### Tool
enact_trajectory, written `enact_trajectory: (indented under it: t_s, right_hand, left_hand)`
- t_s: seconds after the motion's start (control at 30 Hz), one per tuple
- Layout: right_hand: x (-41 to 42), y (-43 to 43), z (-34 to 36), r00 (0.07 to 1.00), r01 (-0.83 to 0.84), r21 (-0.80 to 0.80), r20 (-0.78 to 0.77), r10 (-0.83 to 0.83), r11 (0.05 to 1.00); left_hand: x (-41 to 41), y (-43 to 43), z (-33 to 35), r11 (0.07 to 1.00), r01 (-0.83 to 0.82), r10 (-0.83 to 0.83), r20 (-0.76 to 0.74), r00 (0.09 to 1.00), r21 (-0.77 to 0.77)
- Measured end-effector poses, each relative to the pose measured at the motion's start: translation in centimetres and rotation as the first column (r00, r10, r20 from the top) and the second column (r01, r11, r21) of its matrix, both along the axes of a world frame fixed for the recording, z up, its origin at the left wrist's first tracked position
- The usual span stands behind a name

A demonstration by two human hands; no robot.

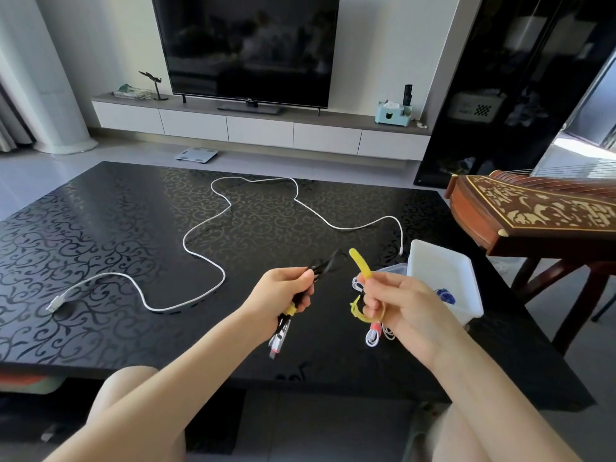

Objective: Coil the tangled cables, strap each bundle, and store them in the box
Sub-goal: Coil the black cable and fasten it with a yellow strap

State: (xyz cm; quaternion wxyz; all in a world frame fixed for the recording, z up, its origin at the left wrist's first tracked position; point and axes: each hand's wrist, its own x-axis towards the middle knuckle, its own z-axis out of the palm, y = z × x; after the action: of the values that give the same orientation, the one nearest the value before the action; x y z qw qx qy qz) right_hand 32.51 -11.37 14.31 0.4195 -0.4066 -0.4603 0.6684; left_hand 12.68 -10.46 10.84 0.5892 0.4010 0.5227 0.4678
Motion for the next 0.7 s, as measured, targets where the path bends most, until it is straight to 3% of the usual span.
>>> enact_trajectory:
  t_s: [0.1, 0.3, 0.43, 0.5, 0.7]
  right_hand:
    - [-1.8, -0.4, -0.1, 0.983, 0.082, 0.120, 0.153, -0.100, 0.989]
    - [-3.7, -0.2, -0.8, 0.925, 0.194, 0.113, 0.309, -0.220, 0.975]
    - [-3.7, -0.2, -0.6, 0.929, 0.176, 0.063, 0.319, -0.186, 0.982]
    - [-3.8, -0.4, -0.5, 0.930, 0.159, 0.054, 0.326, -0.167, 0.986]
    - [-3.9, -0.7, -0.8, 0.924, 0.158, 0.146, 0.326, -0.199, 0.977]
  left_hand:
    - [1.0, -0.4, 0.1, 0.992, -0.025, 0.039, -0.103, 0.994, 0.126]
    - [2.1, -1.1, 0.7, 0.949, -0.008, 0.122, -0.344, 0.931, 0.314]
    - [1.9, -1.5, 0.9, 0.942, 0.022, 0.084, -0.300, 0.950, 0.334]
    - [2.0, -1.6, 1.0, 0.934, 0.027, 0.105, -0.346, 0.932, 0.356]
    - [2.8, -1.5, 1.3, 0.921, -0.036, 0.188, -0.363, 0.913, 0.387]
